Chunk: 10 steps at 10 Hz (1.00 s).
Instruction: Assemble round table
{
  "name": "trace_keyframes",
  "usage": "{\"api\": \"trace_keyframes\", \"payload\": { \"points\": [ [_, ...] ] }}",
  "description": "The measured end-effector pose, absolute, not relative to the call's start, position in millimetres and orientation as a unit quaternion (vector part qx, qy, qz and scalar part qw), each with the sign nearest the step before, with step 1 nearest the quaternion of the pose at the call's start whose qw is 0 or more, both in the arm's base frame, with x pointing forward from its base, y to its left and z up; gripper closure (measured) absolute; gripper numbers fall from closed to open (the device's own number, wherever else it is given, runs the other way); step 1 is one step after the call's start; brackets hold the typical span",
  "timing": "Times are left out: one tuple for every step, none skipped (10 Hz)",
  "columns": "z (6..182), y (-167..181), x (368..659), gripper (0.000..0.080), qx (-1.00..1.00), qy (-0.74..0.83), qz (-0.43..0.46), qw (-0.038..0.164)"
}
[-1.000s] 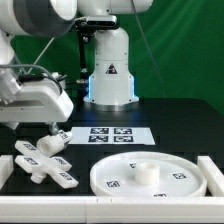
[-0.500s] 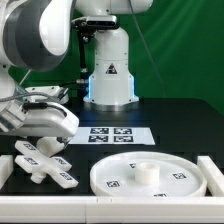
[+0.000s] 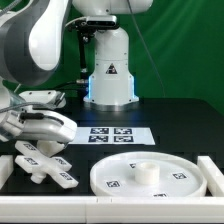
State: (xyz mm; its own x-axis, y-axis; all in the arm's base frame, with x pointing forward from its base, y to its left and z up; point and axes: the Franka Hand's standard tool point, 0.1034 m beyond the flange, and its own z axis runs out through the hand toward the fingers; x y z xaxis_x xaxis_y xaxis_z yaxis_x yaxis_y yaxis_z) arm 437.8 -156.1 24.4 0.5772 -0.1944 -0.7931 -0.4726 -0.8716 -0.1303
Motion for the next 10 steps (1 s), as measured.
{"api": "trace_keyframes", "payload": {
  "points": [
    [24.1,-156.0,437.6,0.0151,-0.872,0.191,0.418,0.166],
    [23.9,-155.9,437.5,0.0151,-0.872,0.191,0.419,0.166],
    [23.4,-156.2,437.2,0.0151,-0.872,0.191,0.419,0.166],
    [20.7,-157.3,435.2,0.0151,-0.871,0.192,0.421,0.167],
    [18.3,-158.1,433.1,0.0151,-0.870,0.193,0.423,0.167],
    [17.3,-158.5,432.2,0.0151,-0.869,0.193,0.424,0.167],
    [17.3,-158.2,432.4,0.0151,-0.869,0.193,0.424,0.167],
    [17.3,-158.1,432.3,0.0151,-0.869,0.193,0.424,0.167],
    [17.3,-158.1,432.3,0.0274,-0.869,0.193,0.424,0.167],
    [17.5,-157.9,432.3,0.0408,-0.869,0.193,0.424,0.167]
  ]
}}
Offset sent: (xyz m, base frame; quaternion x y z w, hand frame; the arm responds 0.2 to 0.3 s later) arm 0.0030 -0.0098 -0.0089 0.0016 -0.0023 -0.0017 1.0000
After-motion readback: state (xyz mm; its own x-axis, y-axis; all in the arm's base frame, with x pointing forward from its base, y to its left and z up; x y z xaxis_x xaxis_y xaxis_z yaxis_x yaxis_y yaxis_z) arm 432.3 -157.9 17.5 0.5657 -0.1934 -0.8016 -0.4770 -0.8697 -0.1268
